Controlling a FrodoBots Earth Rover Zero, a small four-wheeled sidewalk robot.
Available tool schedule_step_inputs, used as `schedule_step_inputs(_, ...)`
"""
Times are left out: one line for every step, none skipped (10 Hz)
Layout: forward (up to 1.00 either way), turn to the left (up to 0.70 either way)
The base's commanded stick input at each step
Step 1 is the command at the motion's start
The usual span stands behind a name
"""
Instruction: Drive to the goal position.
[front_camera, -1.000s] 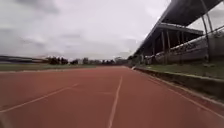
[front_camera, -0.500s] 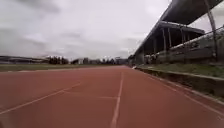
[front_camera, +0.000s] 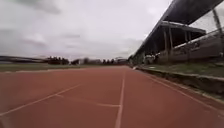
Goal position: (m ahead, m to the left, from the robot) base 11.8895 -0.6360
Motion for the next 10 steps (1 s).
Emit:
schedule_step_inputs(0.70, -0.06)
schedule_step_inputs(0.70, -0.01)
schedule_step_inputs(0.70, -0.01)
schedule_step_inputs(0.70, -0.04)
schedule_step_inputs(0.70, -0.10)
schedule_step_inputs(0.70, -0.07)
schedule_step_inputs(0.70, 0.00)
schedule_step_inputs(0.70, -0.07)
schedule_step_inputs(0.70, -0.10)
schedule_step_inputs(0.70, -0.05)
